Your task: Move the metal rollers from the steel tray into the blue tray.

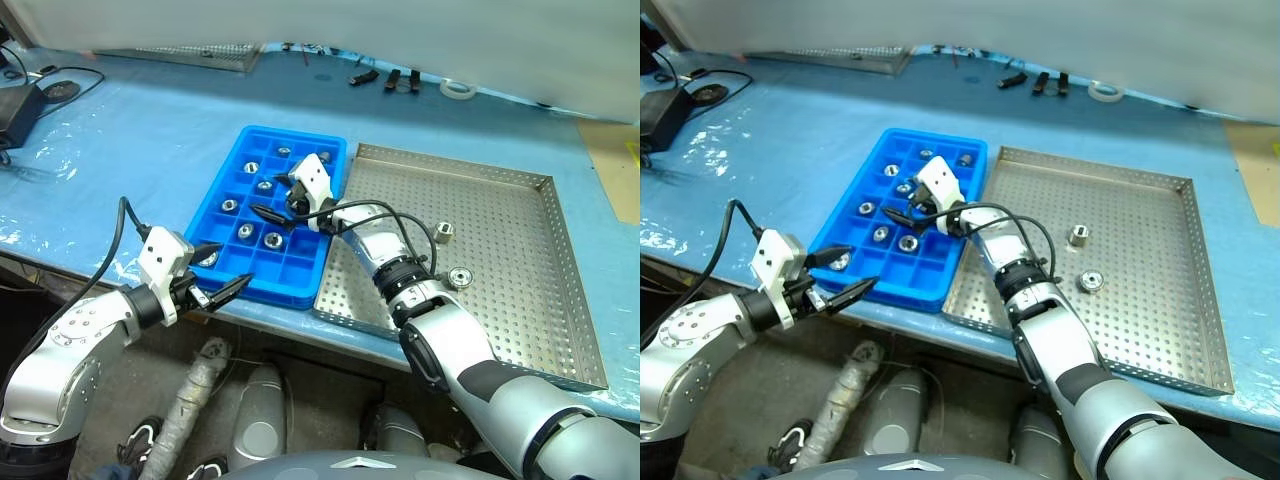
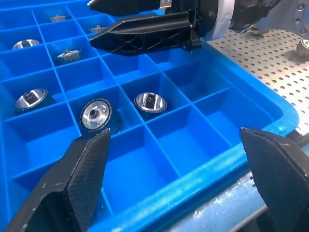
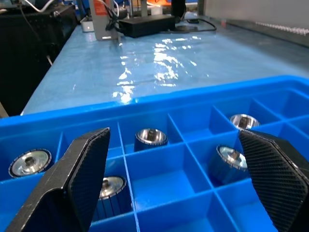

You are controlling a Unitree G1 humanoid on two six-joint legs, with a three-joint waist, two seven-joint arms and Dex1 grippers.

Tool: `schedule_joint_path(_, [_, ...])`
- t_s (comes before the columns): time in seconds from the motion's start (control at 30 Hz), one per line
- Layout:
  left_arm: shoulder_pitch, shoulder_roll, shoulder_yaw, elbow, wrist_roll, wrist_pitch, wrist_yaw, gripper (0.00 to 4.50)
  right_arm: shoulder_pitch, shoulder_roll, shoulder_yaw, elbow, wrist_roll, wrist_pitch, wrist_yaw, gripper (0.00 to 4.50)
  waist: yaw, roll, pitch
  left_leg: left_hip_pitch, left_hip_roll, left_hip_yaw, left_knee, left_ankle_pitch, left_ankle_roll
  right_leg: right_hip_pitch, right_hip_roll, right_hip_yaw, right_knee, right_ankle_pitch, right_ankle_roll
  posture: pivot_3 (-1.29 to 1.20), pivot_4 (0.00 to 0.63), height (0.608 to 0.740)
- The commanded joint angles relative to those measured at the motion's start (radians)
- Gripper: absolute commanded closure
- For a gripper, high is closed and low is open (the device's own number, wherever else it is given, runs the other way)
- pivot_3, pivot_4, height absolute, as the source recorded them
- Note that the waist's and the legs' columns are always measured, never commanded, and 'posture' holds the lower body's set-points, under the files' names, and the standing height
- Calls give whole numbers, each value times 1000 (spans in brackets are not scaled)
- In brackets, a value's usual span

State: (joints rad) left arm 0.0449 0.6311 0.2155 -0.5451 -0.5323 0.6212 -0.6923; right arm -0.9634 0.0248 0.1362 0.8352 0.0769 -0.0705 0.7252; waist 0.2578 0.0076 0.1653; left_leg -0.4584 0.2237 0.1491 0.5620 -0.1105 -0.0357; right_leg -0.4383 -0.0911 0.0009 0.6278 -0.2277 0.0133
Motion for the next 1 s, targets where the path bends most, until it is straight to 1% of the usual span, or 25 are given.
schedule_joint_path(0.03, [-22, 15, -11, -2, -18, -6, -21, 0, 20, -22, -33, -165, 42, 48, 3, 22, 1, 0, 0, 0, 0, 0, 0, 0, 0, 0, 0, 0, 0, 0, 0, 418, 150, 740])
schedule_joint_path(0.1, [-41, 17, -19, 9, -20, -7, -30, 0, 42, -45, -46, -250, 65, 101, 12, 22, 3, 0, 0, 0, 0, 0, 1, 0, 0, 0, 0, 0, 1, 0, 0, 418, 150, 740])
schedule_joint_path(0.13, [-58, 15, -24, 18, -22, -6, -33, 0, 53, -61, -52, -291, 77, 132, 18, 22, 3, 0, 0, 0, 0, 0, 1, 0, 0, 0, 0, 0, 1, 0, 0, 363, 150, 740])
schedule_joint_path(0.17, [-69, 13, -28, 24, -22, -6, -36, 0, 62, -72, -55, -322, 86, 155, 20, 22, 2, 0, 0, 0, 0, 0, 2, 0, 0, 0, 0, 0, 2, 0, 0, 363, 150, 740])
schedule_joint_path(0.33, [-162, 11, -93, 98, -4, -22, -78, 0, 145, -158, -74, -484, 99, 237, 6, 22, -6, 0, 0, 2, -1, 0, 5, 1, -2, 0, 0, 2, 9, 0, 1, 285, 150, 740])
schedule_joint_path(0.47, [-255, -1, -159, 164, 10, -40, -123, 0, 218, -253, -111, -658, 129, 336, -1, 22, -34, 0, 0, 6, 0, 0, 4, 4, -6, 0, 0, 3, 14, 0, 1, 192, 150, 740])
schedule_joint_path(0.57, [-335, -17, -219, 239, 30, -68, -167, 0, 319, -346, -144, -815, 165, 422, 13, 22, -63, 0, 0, 13, 0, 0, -1, 6, -9, 3, 1, 4, 15, 0, 1, 138, 150, 740])
schedule_joint_path(0.6, [-362, -26, -238, 265, 35, -78, -180, 0, 355, -373, -160, -863, 179, 450, 10, 22, -70, 0, 0, 18, 1, 0, -2, 6, -10, 6, 1, 5, 15, -2, 4, 114, 150, 740])
schedule_joint_path(0.67, [-403, -42, -263, 304, 43, -92, -200, 0, 410, -410, -189, -933, 199, 499, -5, 22, -89, 0, 0, 21, 0, 1, -4, 7, -11, 9, 1, 5, 15, -3, 5, 102, 150, 740])
schedule_joint_path(0.77, [-455, -70, -296, 360, 51, -106, -229, 0, 503, -441, -233, -1022, 222, 556, -47, 22, -121, 0, 0, 21, 0, 1, -4, 9, -13, 8, 2, 6, 14, -1, 3, 20, 150, 740])
schedule_joint_path(0.83, [-477, -83, -312, 387, 57, -115, -248, 0, 557, -447, -257, -1059, 226, 578, -81, 22, -134, 0, 0, 21, 0, 1, -4, 10, -15, 8, 2, 6, 14, 2, -2, 10, 150, 740])
schedule_joint_path(1.0, [-511, -91, -336, 434, 77, -136, -289, 0, 660, -446, -283, -1117, 235, 598, -137, 22, -155, 0, 0, 20, 0, 2, -4, 9, -14, 8, 2, 6, 10, 2, -3, -38, 150, 740])
